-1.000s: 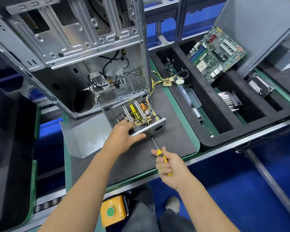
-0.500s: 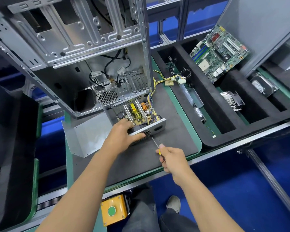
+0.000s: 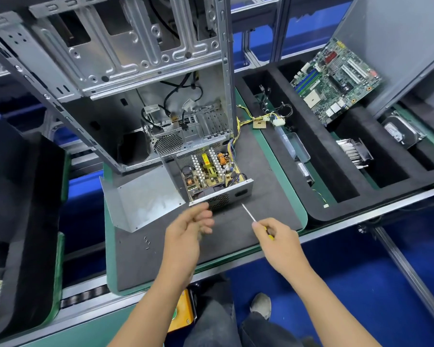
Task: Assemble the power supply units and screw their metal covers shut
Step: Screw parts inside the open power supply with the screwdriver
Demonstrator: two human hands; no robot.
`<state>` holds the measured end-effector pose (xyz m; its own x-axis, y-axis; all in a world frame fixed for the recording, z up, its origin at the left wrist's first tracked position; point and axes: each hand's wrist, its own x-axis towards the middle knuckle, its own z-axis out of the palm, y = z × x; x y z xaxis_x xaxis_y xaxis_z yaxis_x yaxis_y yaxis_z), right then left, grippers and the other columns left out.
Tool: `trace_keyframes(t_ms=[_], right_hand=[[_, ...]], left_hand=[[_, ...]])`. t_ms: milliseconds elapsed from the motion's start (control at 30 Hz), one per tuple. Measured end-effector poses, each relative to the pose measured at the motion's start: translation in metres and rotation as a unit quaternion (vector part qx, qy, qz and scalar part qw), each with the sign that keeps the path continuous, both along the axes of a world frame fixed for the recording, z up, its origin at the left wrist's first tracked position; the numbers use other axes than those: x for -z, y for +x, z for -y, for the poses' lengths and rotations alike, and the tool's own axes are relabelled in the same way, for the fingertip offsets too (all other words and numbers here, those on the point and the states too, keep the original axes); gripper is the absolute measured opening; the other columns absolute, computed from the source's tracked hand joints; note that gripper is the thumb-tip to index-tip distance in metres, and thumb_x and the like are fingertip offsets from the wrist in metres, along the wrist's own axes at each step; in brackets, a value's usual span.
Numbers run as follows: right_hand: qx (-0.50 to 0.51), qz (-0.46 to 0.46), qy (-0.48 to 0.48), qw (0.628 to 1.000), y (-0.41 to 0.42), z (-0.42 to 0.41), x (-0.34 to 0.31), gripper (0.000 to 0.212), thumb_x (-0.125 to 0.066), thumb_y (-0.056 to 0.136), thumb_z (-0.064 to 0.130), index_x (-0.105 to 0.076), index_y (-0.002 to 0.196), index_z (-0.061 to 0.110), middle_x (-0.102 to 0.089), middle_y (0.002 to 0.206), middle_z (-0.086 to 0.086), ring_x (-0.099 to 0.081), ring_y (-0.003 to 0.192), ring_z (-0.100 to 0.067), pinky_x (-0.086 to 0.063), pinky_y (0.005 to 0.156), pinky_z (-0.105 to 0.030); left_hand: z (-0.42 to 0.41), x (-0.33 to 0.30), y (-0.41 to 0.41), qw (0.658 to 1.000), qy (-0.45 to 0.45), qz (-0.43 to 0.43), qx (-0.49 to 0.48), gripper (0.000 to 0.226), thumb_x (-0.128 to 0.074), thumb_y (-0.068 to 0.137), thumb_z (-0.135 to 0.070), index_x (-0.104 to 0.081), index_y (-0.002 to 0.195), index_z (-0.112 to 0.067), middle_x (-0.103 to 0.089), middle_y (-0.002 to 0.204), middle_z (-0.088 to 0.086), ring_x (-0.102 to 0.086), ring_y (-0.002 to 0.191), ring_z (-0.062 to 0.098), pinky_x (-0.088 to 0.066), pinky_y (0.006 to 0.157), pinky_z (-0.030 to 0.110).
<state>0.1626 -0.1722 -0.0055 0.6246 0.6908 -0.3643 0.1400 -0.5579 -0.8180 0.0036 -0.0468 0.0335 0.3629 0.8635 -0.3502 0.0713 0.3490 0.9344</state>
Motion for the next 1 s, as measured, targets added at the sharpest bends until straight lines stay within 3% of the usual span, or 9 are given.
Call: trace_keyframes(t_ms=[100, 167, 333, 467, 633, 767, 1000], right_hand=[[-0.064, -0.017, 0.011, 0.998, 0.001, 0.004, 0.001, 0.021, -0.056, 0.095, 0.047, -0.066, 0.084, 0.031, -0.061, 0.069, 0.000, -0.056, 0.068, -0.017, -0.047, 0.061, -0.027], [-0.096, -0.018, 0.026, 0.995, -0.001, 0.005, 0.002, 0.019, -0.057, 0.094, 0.047, -0.066, 0.086, 0.032, -0.061, 0.071, -0.003, -0.051, 0.063, -0.013, -0.046, 0.060, -0.028], [-0.134, -0.012, 0.027, 0.991, -0.012, -0.002, 0.003, 0.013, -0.056, 0.091, 0.052, -0.063, 0.088, 0.042, -0.063, 0.073, 0.005, -0.050, 0.063, -0.005, -0.046, 0.061, -0.020], [-0.149, -0.031, 0.043, 0.987, -0.019, -0.008, 0.003, 0.014, -0.056, 0.089, 0.054, -0.063, 0.091, 0.043, -0.064, 0.076, 0.004, -0.058, 0.071, -0.015, -0.051, 0.066, -0.026], [-0.159, -0.034, 0.050, 0.985, -0.023, -0.011, 0.005, 0.012, -0.058, 0.092, 0.048, -0.065, 0.090, 0.039, -0.065, 0.075, 0.003, -0.060, 0.071, -0.017, -0.051, 0.067, -0.028], [-0.161, -0.038, 0.047, 0.985, -0.022, -0.011, 0.007, 0.009, -0.059, 0.093, 0.047, -0.065, 0.090, 0.040, -0.066, 0.076, 0.004, -0.061, 0.072, -0.016, -0.052, 0.067, -0.027], [-0.169, -0.038, 0.048, 0.984, -0.021, -0.011, 0.008, 0.010, -0.058, 0.092, 0.050, -0.064, 0.091, 0.041, -0.065, 0.077, 0.007, -0.060, 0.071, -0.013, -0.051, 0.066, -0.024]], left_hand=[[0.002, 0.017, -0.009, 0.984, -0.167, 0.049, -0.044, 0.032, -0.037, 0.102, 0.011, -0.063, 0.113, -0.002, -0.073, 0.107, 0.018, -0.073, 0.097, 0.025, -0.059, 0.075, 0.023], [-0.003, 0.029, -0.011, 0.975, -0.200, 0.061, -0.072, 0.024, -0.039, 0.103, 0.007, -0.058, 0.117, 0.001, -0.074, 0.103, 0.021, -0.073, 0.098, 0.031, -0.060, 0.074, 0.026], [-0.007, 0.041, -0.011, 0.986, -0.151, -0.013, -0.069, 0.014, -0.062, 0.096, -0.010, -0.061, 0.102, 0.002, -0.076, 0.083, 0.014, -0.075, 0.076, 0.023, -0.057, 0.061, 0.021], [-0.011, 0.043, -0.010, 0.987, -0.140, -0.062, -0.057, 0.021, -0.068, 0.093, -0.022, -0.068, 0.085, -0.003, -0.065, 0.065, 0.003, -0.054, 0.051, 0.009, -0.047, 0.048, 0.018], [-0.014, 0.043, -0.010, 0.975, -0.212, 0.039, -0.057, 0.023, -0.053, 0.101, -0.011, -0.073, 0.099, 0.001, -0.067, 0.074, 0.004, -0.061, 0.063, 0.009, -0.054, 0.061, 0.018], [-0.018, 0.042, -0.012, 0.972, -0.214, 0.070, -0.071, 0.017, -0.054, 0.096, 0.006, -0.068, 0.104, 0.001, -0.076, 0.088, 0.015, -0.074, 0.077, 0.019, -0.058, 0.068, 0.022], [-0.018, 0.051, -0.015, 0.978, -0.187, 0.052, -0.074, 0.012, -0.065, 0.092, -0.005, -0.072, 0.101, -0.001, -0.074, 0.084, 0.011, -0.069, 0.070, 0.014, -0.056, 0.063, 0.020]])
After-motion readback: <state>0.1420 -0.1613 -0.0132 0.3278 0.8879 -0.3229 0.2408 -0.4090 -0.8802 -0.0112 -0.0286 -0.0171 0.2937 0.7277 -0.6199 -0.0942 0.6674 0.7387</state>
